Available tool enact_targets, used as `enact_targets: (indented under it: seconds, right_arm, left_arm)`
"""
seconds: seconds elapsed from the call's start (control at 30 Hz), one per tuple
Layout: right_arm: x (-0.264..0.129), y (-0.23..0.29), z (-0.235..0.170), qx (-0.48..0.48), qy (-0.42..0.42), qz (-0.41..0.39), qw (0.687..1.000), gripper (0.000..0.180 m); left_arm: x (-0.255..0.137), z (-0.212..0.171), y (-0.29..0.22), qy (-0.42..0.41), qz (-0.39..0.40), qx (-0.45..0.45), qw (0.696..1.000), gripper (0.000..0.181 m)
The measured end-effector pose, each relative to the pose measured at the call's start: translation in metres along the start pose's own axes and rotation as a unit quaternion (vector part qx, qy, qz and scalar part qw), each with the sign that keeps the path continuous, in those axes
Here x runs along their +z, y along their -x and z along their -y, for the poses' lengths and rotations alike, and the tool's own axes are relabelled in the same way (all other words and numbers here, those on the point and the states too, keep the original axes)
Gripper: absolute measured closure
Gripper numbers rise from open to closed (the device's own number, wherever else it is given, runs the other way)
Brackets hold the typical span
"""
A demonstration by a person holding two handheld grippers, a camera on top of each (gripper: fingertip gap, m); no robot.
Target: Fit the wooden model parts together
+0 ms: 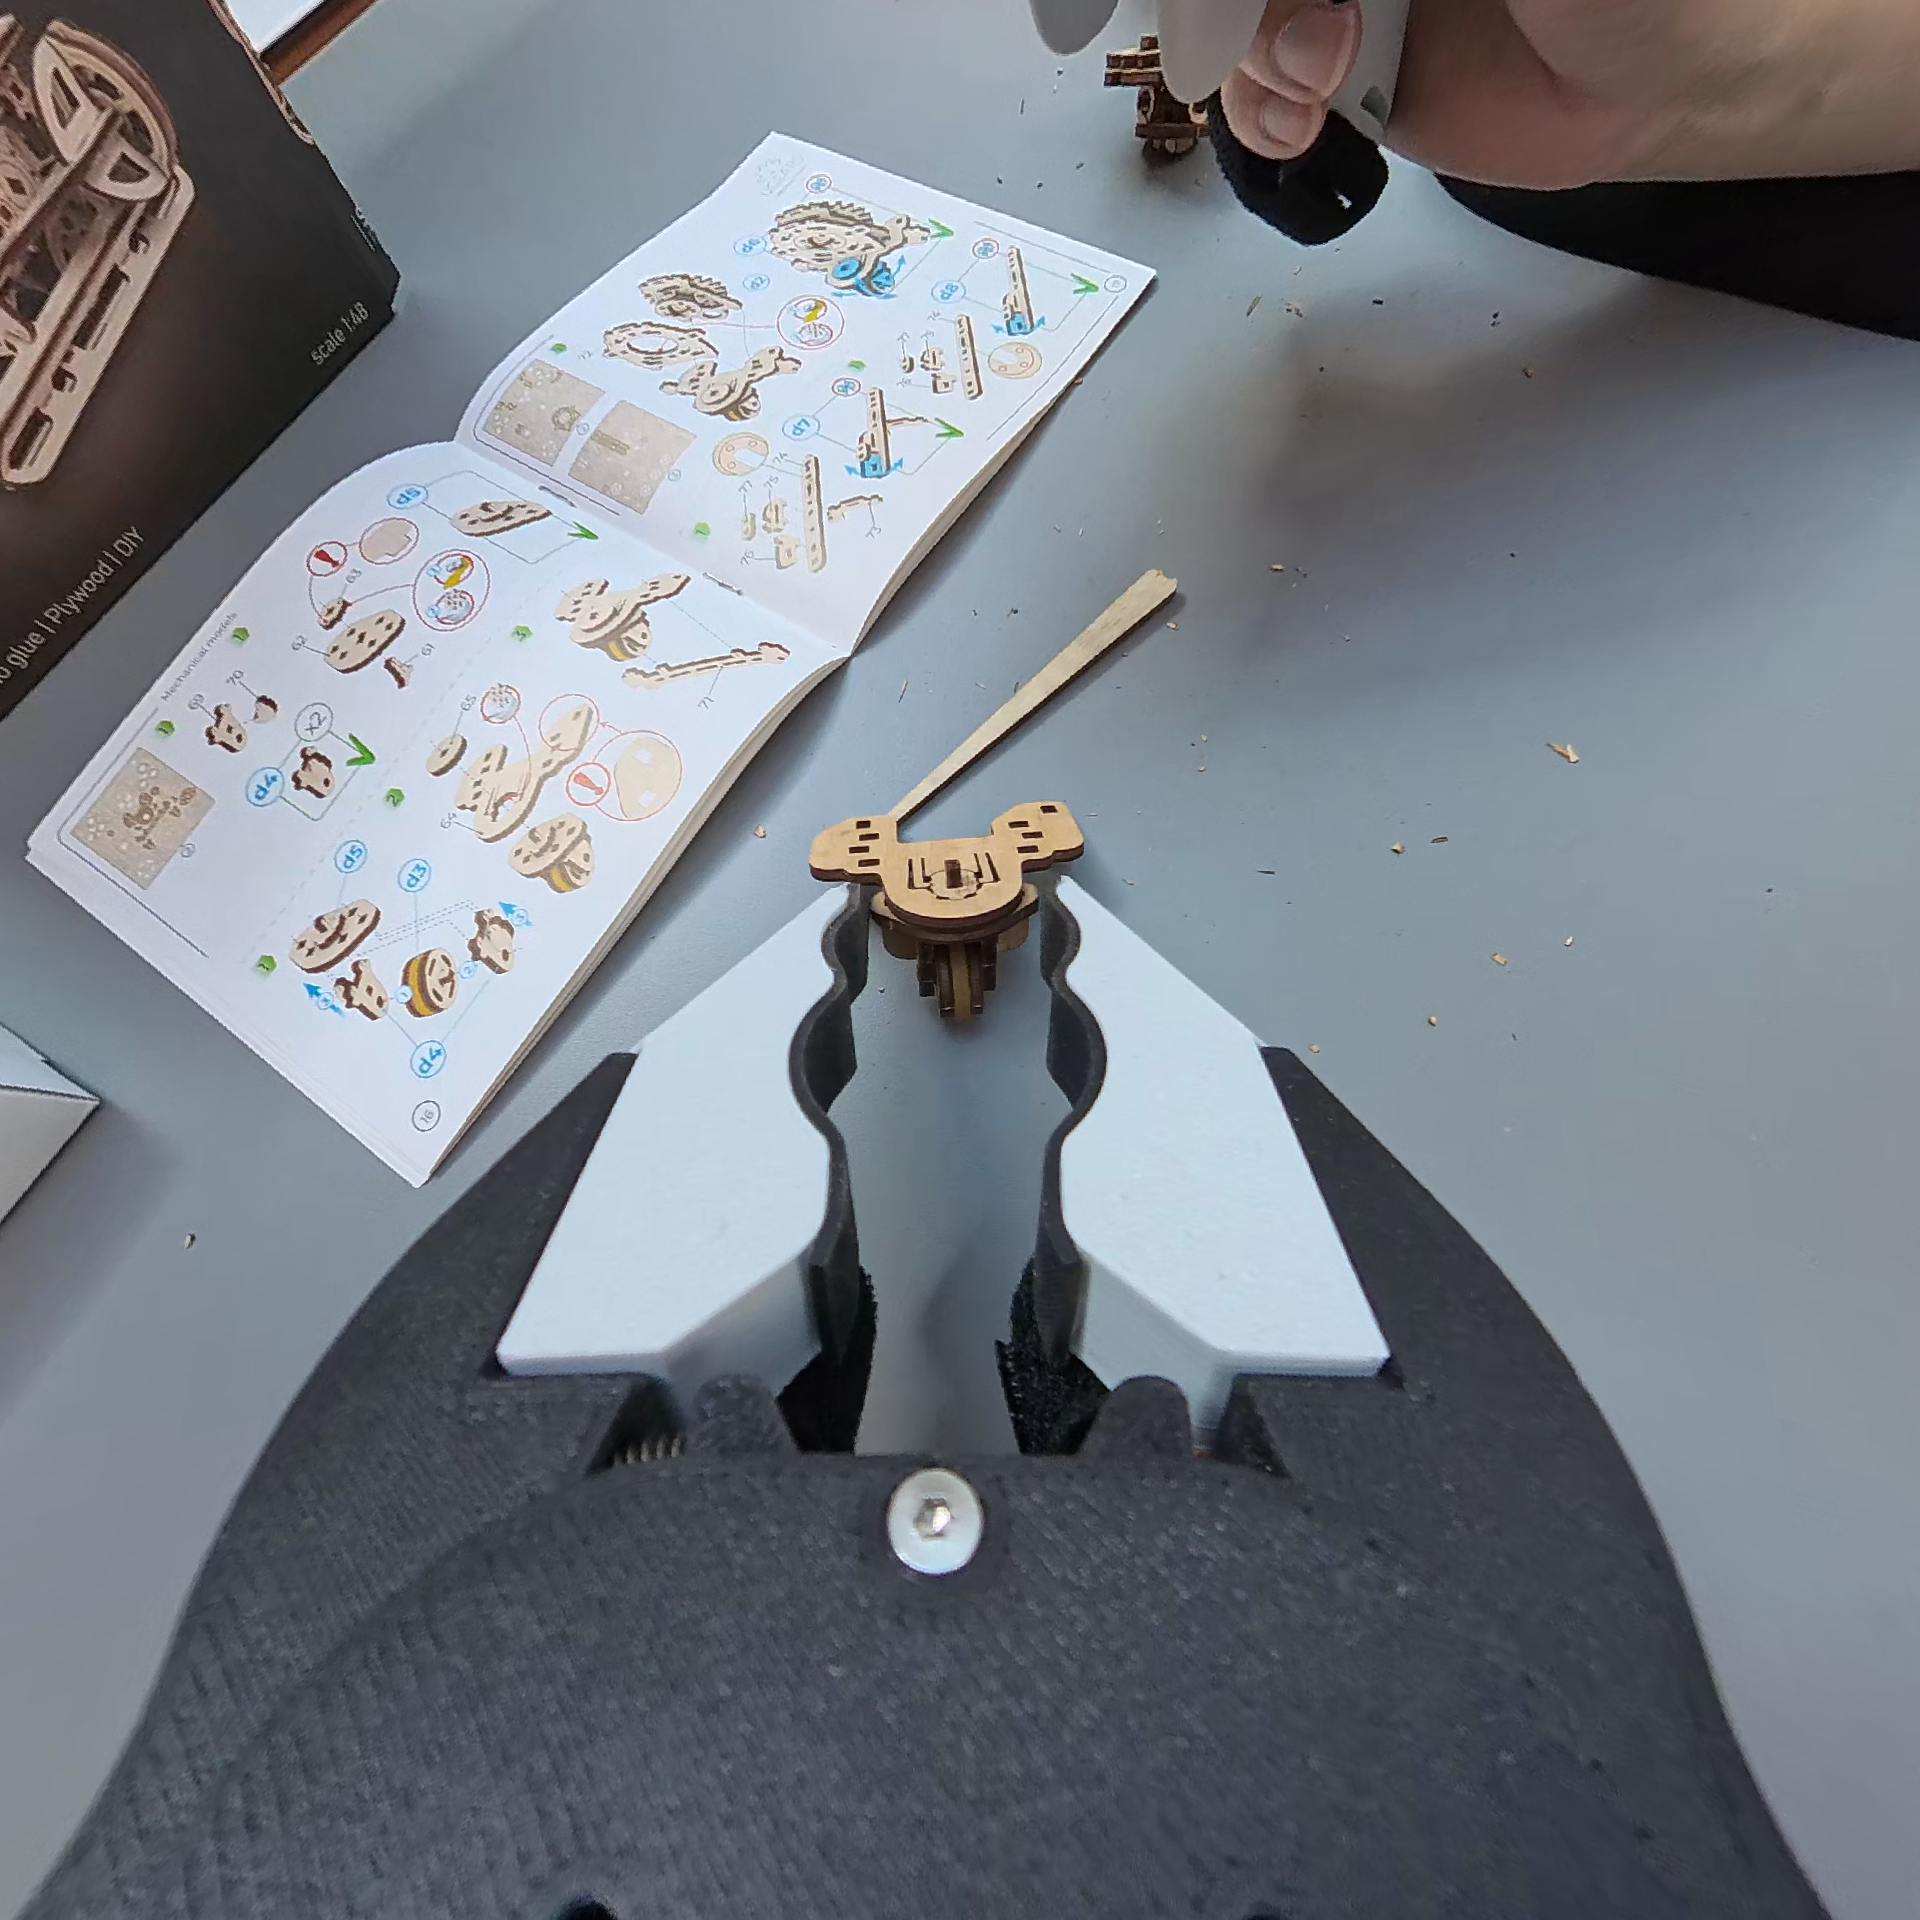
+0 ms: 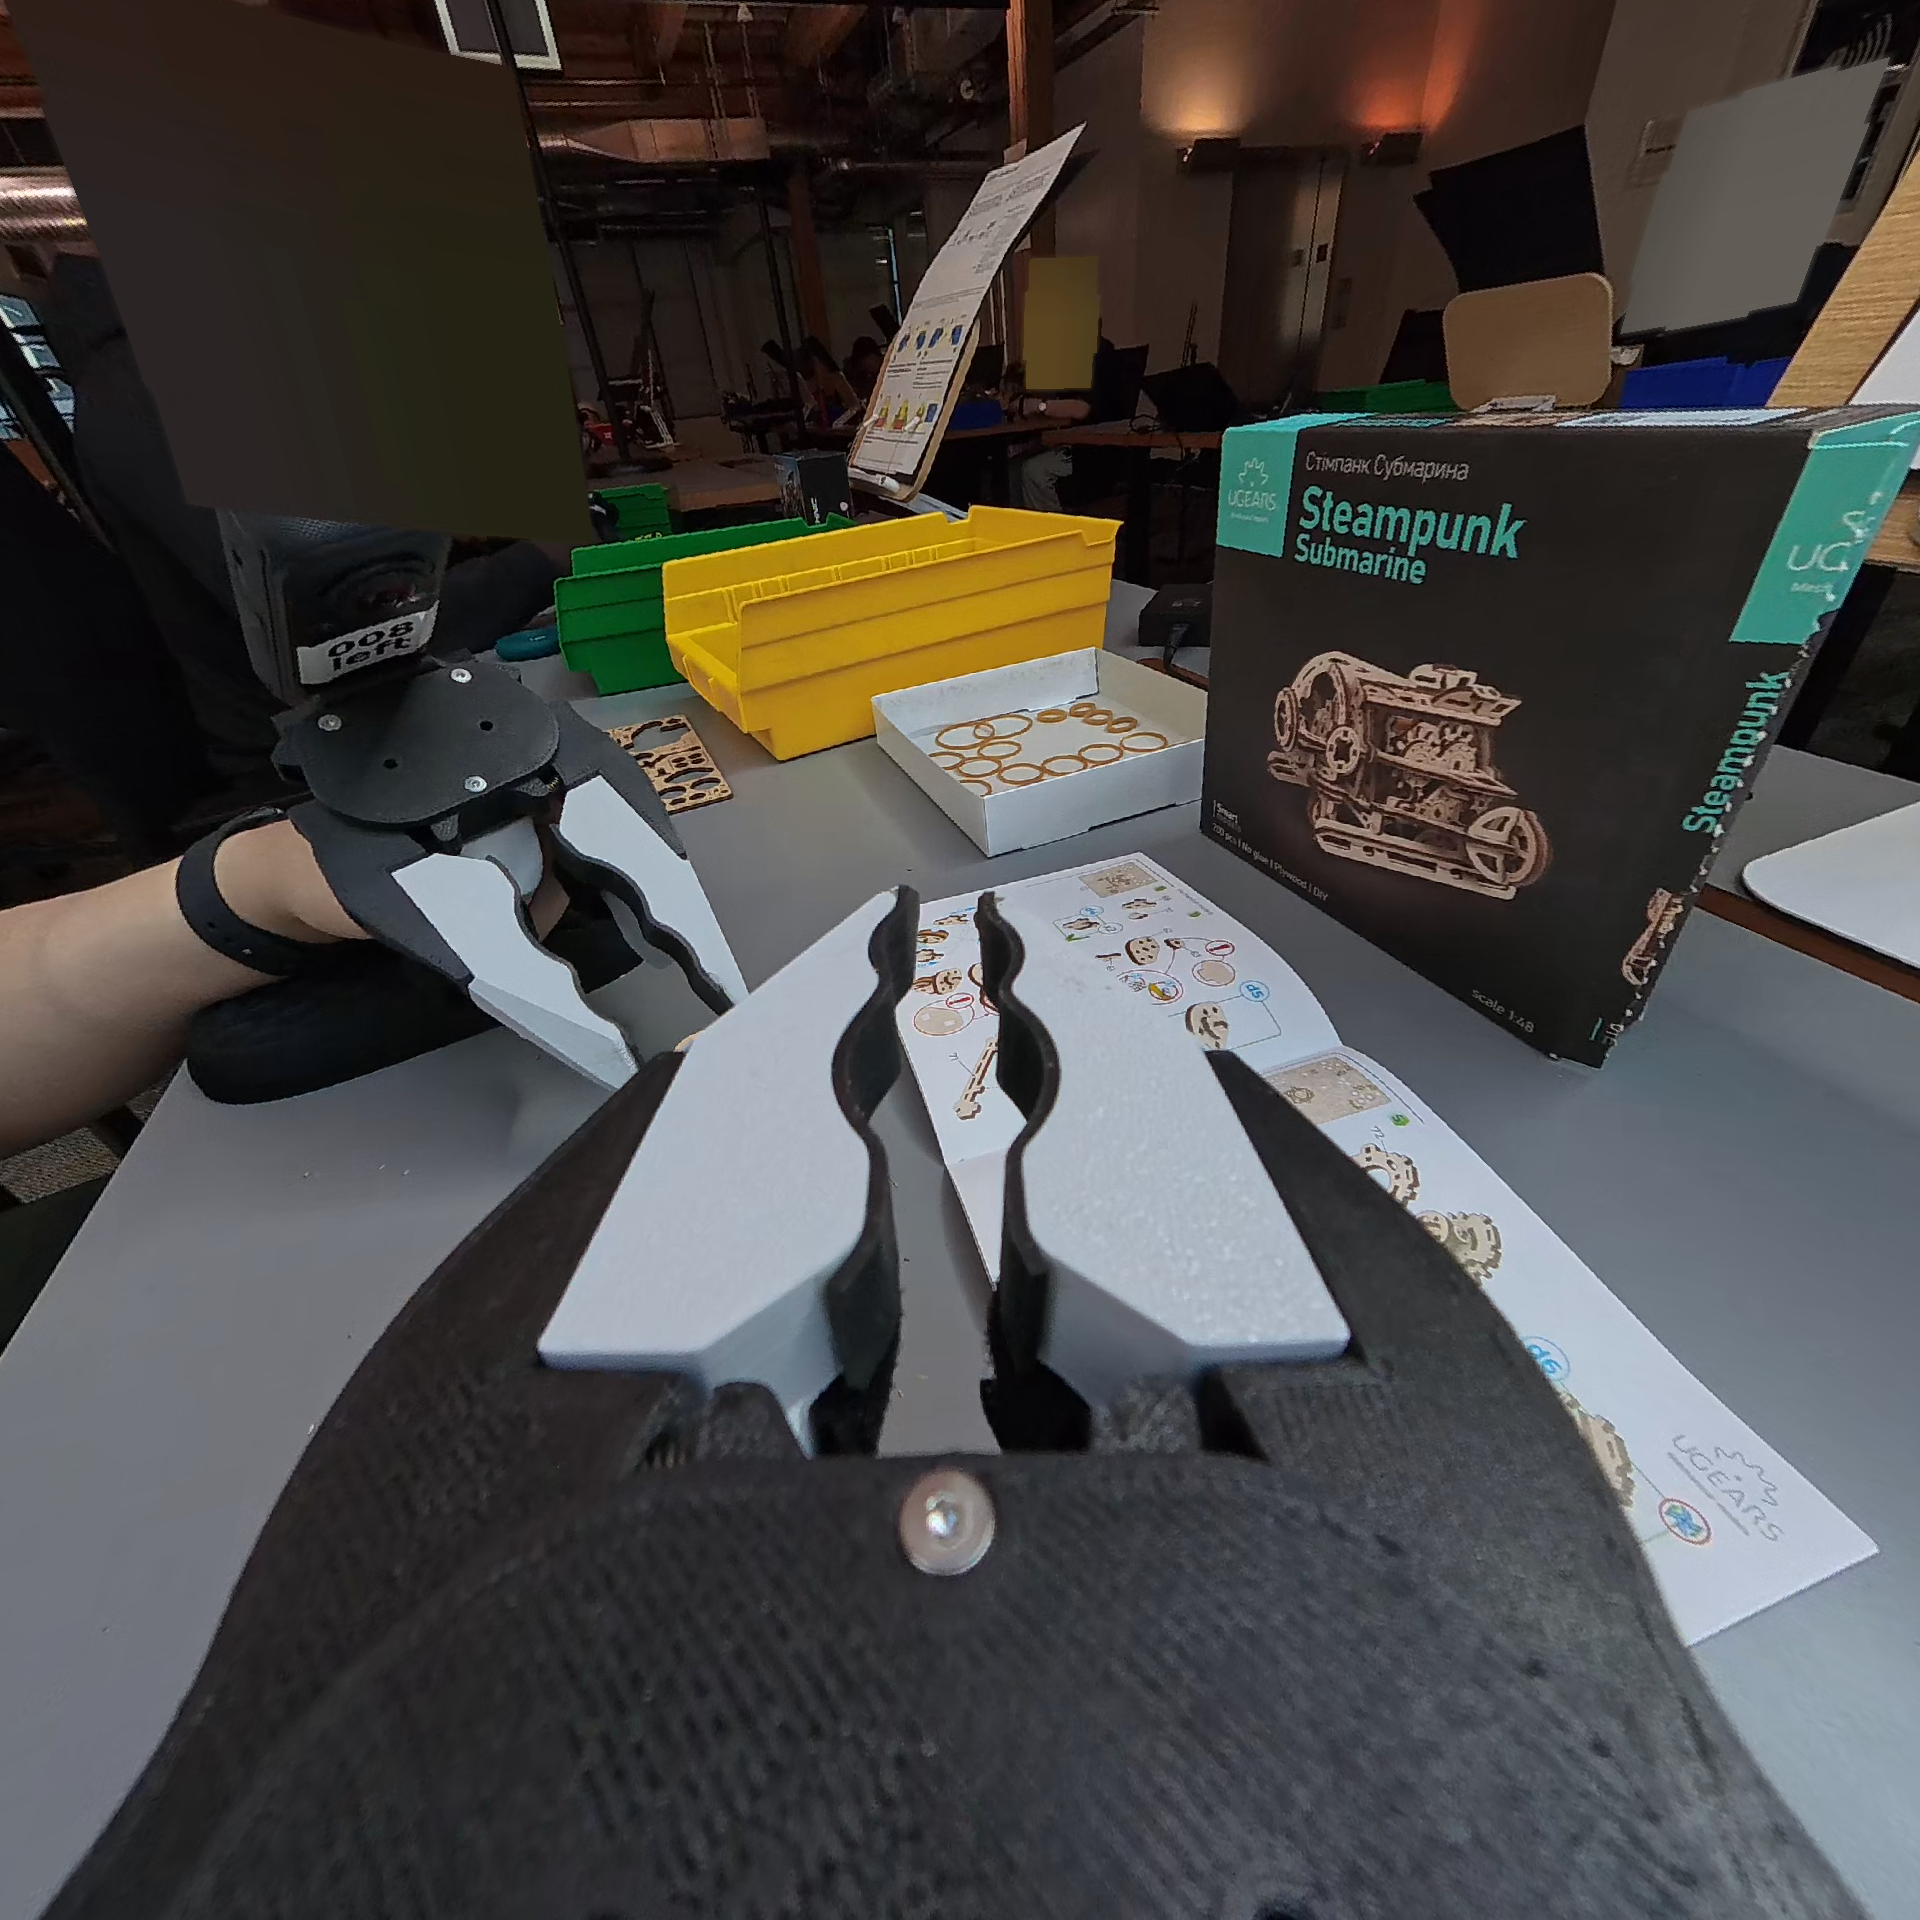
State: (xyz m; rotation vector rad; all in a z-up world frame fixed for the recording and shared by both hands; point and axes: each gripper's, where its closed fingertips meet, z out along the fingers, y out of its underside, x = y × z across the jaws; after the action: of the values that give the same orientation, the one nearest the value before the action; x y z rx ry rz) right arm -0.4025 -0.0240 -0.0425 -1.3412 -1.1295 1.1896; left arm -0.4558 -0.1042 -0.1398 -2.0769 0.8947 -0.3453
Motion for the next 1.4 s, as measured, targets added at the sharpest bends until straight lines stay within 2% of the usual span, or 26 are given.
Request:
enact_targets:
  seconds: [0.33, 0.67, 1.2, 1.4]
  right_arm:
    - [0.0, 0.001, 0.0, 0.002, 0.0, 0.002, 1.0, 0.17]
    - [0.001, 0.003, -0.001, 0.007, 0.002, 0.011, 1.0, 0.169]
    - [0.004, 0.0, -0.007, 0.017, 0.01, 0.011, 1.0, 0.168]
    - [0.004, 0.001, -0.007, 0.015, 0.012, 0.012, 1.0, 0.166]
  left_arm:
    - [-0.002, 0.002, 0.001, -0.007, 0.011, 0.015, 1.0, 0.15]
    - [-0.013, -0.011, 0.0, 0.017, 0.011, -0.008, 1.0, 0.151]
    - [-0.018, -0.017, 0.008, 0.01, 0.026, -0.064, 0.998, 0.15]
    - [-0.015, -0.021, 0.005, 0.026, 0.026, -0.05, 0.998, 0.141]
